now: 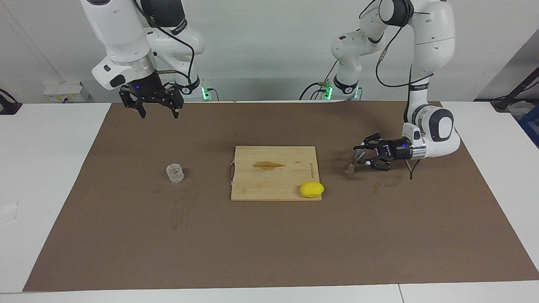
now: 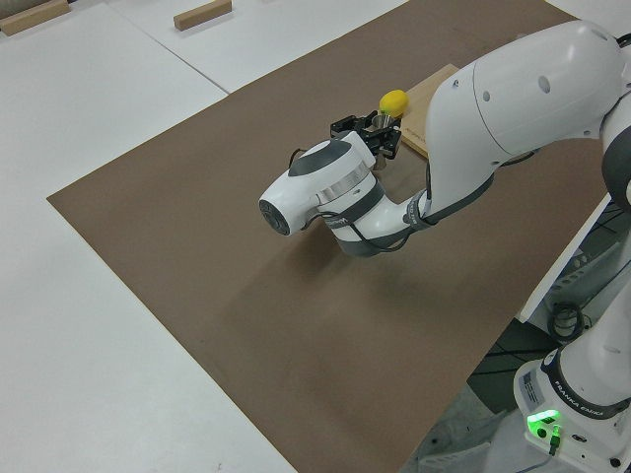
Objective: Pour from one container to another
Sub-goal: 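Lift the metal cup with the left gripper onto the cutting board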
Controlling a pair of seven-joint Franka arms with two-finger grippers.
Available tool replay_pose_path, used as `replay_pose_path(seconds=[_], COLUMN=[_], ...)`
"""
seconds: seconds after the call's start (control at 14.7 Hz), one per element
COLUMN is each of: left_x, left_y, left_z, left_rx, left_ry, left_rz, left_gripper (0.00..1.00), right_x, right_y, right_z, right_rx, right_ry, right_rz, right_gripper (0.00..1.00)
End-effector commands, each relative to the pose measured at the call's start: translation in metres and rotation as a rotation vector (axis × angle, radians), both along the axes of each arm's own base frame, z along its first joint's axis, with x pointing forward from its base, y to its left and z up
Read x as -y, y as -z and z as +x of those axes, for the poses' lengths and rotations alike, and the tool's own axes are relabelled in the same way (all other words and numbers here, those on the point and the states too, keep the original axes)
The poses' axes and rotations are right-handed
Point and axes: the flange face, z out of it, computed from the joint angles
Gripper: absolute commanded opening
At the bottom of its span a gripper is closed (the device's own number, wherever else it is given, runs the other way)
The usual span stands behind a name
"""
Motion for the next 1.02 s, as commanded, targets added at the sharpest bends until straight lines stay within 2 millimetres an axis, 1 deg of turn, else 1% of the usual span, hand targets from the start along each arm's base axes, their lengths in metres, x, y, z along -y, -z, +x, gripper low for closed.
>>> replay_pose_path(seconds=[0.0,0.14,0.2,0.27,0.34,0.48,0.61,0.68,0.82,0.95], left_x=[0.021,0.043,0.058,0.073,0.091,0.128,0.160,0.179,0.222,0.256], left_y=[-0.018,-0.016,-0.014,-0.017,-0.019,-0.025,-0.024,-0.023,-0.025,-0.022], left_z=[-0.017,-0.023,-0.027,-0.031,-0.036,-0.039,-0.039,-0.042,-0.049,-0.060], left_rx=[-0.063,-0.095,-0.111,-0.126,-0.136,-0.134,-0.142,-0.148,-0.166,-0.178], left_ry=[-0.003,-0.019,-0.027,-0.032,-0.037,-0.069,-0.097,-0.107,-0.135,-0.153], left_rz=[-0.031,-0.056,-0.073,-0.093,-0.105,-0.108,-0.101,-0.096,-0.122,-0.113], left_gripper=[0.12,0.12,0.12,0.12,0.12,0.12,0.12,0.12,0.13,0.14], right_x=[0.004,0.004,0.004,0.004,0.004,0.004,0.004,0.004,0.004,0.004], right_y=[-0.002,-0.002,-0.002,-0.002,-0.002,-0.002,-0.002,-0.002,-0.002,-0.002], right_z=[-0.006,-0.006,-0.006,-0.006,-0.006,-0.006,-0.006,-0.006,-0.006,-0.006], right_rx=[-0.003,-0.003,-0.003,-0.003,-0.003,-0.003,-0.003,-0.003,-0.004,-0.003], right_ry=[-0.013,-0.013,-0.013,-0.013,-0.013,-0.013,-0.013,-0.013,-0.012,-0.013], right_rz=[0.027,0.027,0.027,0.027,0.027,0.027,0.027,0.027,0.028,0.027], right_gripper=[1.00,1.00,1.00,1.00,1.00,1.00,1.00,1.00,1.00,1.00])
